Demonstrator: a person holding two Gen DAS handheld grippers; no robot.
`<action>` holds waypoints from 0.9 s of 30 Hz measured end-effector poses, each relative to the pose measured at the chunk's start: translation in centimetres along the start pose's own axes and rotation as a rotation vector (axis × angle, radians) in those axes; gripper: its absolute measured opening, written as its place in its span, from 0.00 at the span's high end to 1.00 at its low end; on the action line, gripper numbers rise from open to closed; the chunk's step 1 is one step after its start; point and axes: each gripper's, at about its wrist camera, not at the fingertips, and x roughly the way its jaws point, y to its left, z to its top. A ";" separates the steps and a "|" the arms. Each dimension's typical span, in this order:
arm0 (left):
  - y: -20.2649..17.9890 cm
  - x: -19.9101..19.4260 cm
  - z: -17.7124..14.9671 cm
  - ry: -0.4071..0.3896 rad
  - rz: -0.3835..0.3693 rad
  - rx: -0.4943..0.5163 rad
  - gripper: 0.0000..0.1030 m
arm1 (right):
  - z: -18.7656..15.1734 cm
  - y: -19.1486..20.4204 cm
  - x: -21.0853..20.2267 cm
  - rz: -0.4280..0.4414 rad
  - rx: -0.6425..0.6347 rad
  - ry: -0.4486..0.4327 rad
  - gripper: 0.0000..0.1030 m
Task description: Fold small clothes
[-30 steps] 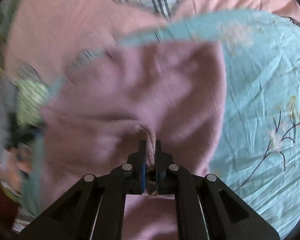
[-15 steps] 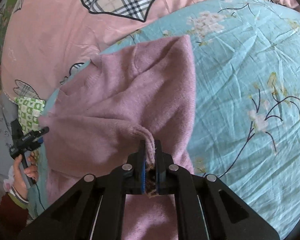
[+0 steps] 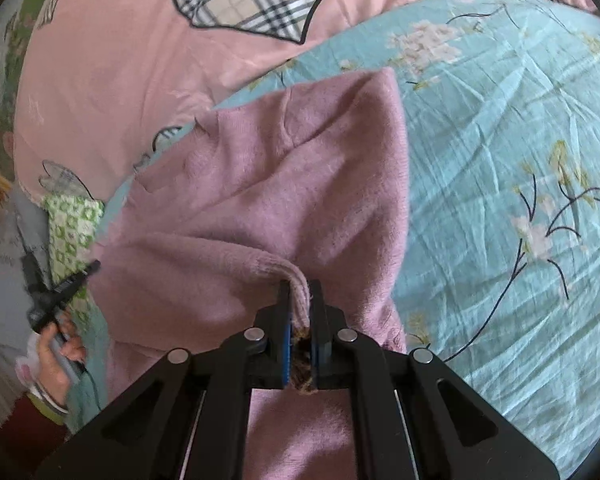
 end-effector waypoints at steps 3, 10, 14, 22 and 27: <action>0.2 0.4 0.3 0.003 0.026 0.009 0.84 | 0.3 0.1 -0.2 -0.025 -0.017 0.007 0.93; 0.6 -0.5 -0.5 0.047 0.002 0.006 0.74 | 1.3 -0.2 2.0 -0.110 -0.033 0.057 0.91; -0.5 -3.5 -3.6 0.056 -0.035 0.060 0.59 | 1.1 -0.5 1.5 -0.105 0.004 0.041 0.74; -3.3 -4.6 -10.9 0.171 0.034 0.235 0.49 | -1.8 0.5 -2.3 -0.125 -0.030 -0.066 0.66; -1.9 -6.7 -13.2 0.192 0.017 0.159 0.48 | -4.5 1.1 -3.7 -0.079 -0.055 -0.024 0.66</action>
